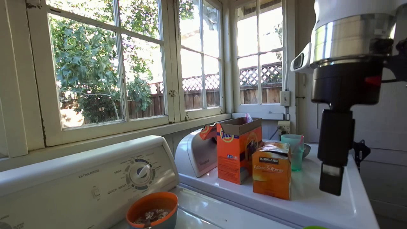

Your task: Move the green bowl to the left (Action not fully visible)

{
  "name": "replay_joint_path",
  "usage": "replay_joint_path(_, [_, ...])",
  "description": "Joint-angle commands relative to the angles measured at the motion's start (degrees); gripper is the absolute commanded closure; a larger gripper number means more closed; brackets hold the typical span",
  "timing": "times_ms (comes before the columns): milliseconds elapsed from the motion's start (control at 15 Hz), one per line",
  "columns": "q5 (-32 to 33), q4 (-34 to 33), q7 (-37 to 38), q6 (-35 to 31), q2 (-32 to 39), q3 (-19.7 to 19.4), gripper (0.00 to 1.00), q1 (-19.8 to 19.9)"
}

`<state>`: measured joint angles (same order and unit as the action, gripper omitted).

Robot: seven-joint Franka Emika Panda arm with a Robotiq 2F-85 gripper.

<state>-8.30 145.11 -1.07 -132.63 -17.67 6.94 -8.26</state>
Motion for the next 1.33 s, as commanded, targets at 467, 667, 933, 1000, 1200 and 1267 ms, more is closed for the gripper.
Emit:
replay_joint_path(467, [5.38,0.25,9.82,-0.48,2.55,1.47,0.00,2.30])
replay_joint_path(667, [3.70,0.91,11.09,-1.50,2.10,0.57,0.00,2.07])
replay_joint_path(933, [3.98,0.46,9.96,-1.74,2.40,0.31,0.00,1.91])
replay_joint_path(1000, [3.97,0.46,10.03,-1.74,2.40,0.31,0.00,1.92])
replay_joint_path(1200, [3.97,0.46,10.09,-1.74,2.40,0.31,0.00,1.95])
replay_joint_path(1267, [3.97,0.46,10.10,-1.74,2.40,0.31,0.00,1.95])
